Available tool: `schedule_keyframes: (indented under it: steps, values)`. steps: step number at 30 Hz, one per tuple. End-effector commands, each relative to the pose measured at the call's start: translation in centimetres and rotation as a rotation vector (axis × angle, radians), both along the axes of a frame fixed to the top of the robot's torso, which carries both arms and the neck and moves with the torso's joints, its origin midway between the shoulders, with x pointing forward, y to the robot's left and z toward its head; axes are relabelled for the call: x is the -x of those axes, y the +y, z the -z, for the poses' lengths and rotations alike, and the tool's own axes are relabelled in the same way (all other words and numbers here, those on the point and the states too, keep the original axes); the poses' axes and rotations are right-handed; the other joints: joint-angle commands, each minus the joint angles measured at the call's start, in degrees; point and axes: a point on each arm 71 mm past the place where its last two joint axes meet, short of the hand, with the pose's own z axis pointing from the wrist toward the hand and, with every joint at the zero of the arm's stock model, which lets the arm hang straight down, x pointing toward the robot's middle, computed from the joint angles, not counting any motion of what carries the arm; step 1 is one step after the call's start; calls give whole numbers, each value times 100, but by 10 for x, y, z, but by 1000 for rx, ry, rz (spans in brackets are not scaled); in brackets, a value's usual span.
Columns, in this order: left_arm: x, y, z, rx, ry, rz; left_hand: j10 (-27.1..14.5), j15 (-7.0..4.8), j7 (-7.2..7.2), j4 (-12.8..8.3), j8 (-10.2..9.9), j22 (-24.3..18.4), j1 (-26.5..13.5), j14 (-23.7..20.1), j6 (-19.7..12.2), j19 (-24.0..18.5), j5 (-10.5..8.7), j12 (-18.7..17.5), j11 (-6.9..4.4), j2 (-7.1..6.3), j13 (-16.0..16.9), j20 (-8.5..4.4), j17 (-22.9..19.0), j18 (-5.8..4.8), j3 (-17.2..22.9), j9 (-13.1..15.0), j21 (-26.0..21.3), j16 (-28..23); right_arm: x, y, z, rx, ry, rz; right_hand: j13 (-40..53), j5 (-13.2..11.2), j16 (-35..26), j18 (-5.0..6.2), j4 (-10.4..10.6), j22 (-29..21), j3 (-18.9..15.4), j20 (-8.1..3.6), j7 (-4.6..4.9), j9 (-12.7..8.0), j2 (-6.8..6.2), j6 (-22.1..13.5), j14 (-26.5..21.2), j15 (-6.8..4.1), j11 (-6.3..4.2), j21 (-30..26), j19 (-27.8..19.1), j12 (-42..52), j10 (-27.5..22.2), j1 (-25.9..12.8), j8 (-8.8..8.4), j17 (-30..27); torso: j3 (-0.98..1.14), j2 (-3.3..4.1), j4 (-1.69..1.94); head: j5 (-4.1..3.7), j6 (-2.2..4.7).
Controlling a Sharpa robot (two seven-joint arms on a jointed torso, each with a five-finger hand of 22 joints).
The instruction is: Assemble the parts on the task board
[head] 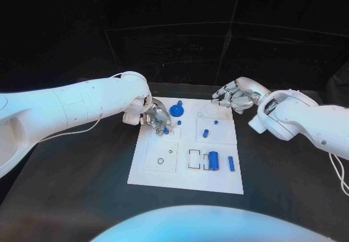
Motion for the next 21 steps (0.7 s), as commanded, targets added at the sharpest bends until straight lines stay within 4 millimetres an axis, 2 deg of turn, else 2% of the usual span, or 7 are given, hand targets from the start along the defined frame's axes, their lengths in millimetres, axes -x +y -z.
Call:
schedule_keyframes:
  steps: [1,7,11,13,17,19,21]
  values:
    - [1,1,0,-19,7,16,-21,-28,-12,24,-32,104,-43,616,61,81,-24,23,-9,-1,7,-4,1509,7,-4,-1,13,19,0,1,-2,-5,-4,-10,-7,50,-31,70,39,-7,-1,3,6,2,-9,-33,7,-12,2,-34,10,23,-37,64,29,10,-3,0,6,-4,-1]
    - [1,1,0,-20,5,17,-26,-32,-16,-23,-48,96,-24,616,57,78,-23,13,-13,-18,-2,-8,1509,9,-3,-1,3,19,0,1,-2,-5,-3,-11,-12,73,-35,70,43,-9,0,2,6,2,-10,-34,6,-12,2,-36,10,22,-39,71,31,8,-4,-2,1,-4,-1]
    - [1,2,0,-19,-4,12,-30,-31,-9,-32,-67,93,-92,616,70,77,-26,0,-7,-178,-9,-13,1509,10,-147,0,-4,19,0,1,-2,-5,-4,-11,-12,73,-35,70,43,-9,0,2,6,2,-10,-34,6,-12,2,-36,10,22,-39,71,31,8,-3,-1,2,-4,-1]
    - [0,3,-1,-18,-12,9,-30,-30,-10,27,-80,90,-197,616,90,77,-28,-9,-8,-351,-16,-15,1509,11,-377,1,-10,19,0,1,-2,-5,-4,-11,-27,84,-40,71,46,-16,0,2,5,1,-11,-35,5,-12,2,-40,7,10,-49,74,32,4,-6,-2,6,-9,-1]
    - [1,8,-1,-14,-35,-3,-22,-42,-22,82,-104,88,-349,616,125,78,-28,-12,-25,-835,-9,-25,1509,12,-1048,9,-20,19,0,1,-1,-6,-5,-10,-27,84,-40,71,46,-16,0,2,5,1,-11,-35,5,-12,2,-40,7,10,-49,74,32,4,-12,-3,7,-24,-1]
    - [2,11,-3,-12,-51,-10,-25,-53,-33,86,-119,86,-308,616,131,78,-33,-23,-25,-956,-18,-31,1509,13,-1320,12,-26,19,-1,1,-1,-5,-6,-10,-27,84,-40,71,46,-16,0,2,5,1,-11,-35,5,-12,2,-40,7,10,-49,74,32,4,-14,-7,9,-28,-1]
    - [2,16,-6,-8,-72,-18,-46,-60,-33,54,-140,56,-246,616,125,68,-25,-61,-30,-1207,-61,-40,1509,22,-1689,16,-60,19,-1,1,-1,-5,-6,-9,-27,84,-40,71,46,-16,0,2,5,1,-11,-35,5,-12,2,-40,7,10,-49,74,32,4,-12,-9,9,-19,-1]
